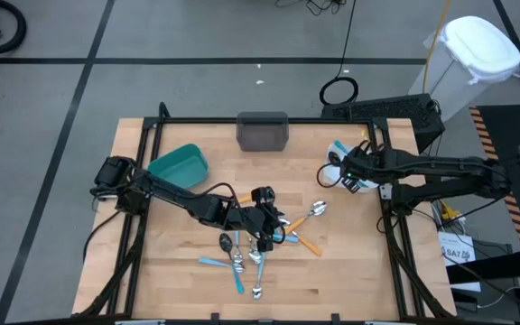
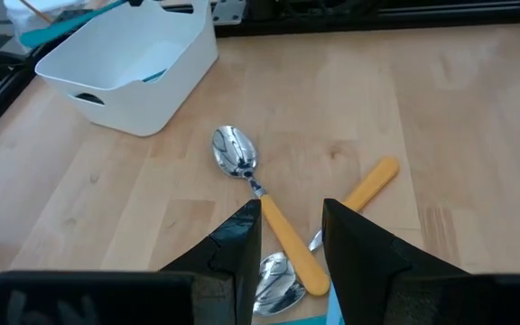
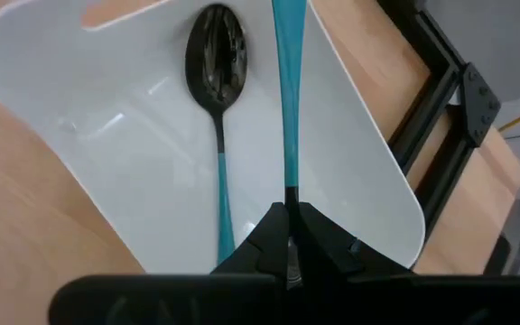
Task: Sort silverware by color (type)
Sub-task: Put the blue spoon into the white bin
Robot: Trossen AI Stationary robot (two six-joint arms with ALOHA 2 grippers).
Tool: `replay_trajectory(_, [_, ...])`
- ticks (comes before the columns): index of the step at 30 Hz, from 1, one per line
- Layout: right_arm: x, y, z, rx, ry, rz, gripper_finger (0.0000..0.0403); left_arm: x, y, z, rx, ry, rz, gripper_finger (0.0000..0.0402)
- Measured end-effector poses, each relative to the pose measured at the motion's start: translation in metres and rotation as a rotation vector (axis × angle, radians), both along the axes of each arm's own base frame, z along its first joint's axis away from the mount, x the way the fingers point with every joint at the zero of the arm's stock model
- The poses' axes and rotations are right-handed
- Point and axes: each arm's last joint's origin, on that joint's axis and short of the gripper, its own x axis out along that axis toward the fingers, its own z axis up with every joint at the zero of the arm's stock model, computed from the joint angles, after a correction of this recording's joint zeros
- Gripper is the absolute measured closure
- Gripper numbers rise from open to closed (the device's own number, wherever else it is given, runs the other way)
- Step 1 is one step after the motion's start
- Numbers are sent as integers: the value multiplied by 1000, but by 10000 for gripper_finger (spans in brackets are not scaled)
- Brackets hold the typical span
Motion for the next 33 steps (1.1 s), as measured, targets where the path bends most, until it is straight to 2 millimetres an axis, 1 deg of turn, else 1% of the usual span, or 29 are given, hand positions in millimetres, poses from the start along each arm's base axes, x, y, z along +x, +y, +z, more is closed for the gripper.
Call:
replay_trajectory(19, [15, -3, -16, 58, 112, 40, 394, 0, 0, 0, 6, 1, -4, 282])
replay_trajectory(33, [20, -13, -29, 108, 201, -6, 394, 1, 0, 2, 15, -24, -14, 282])
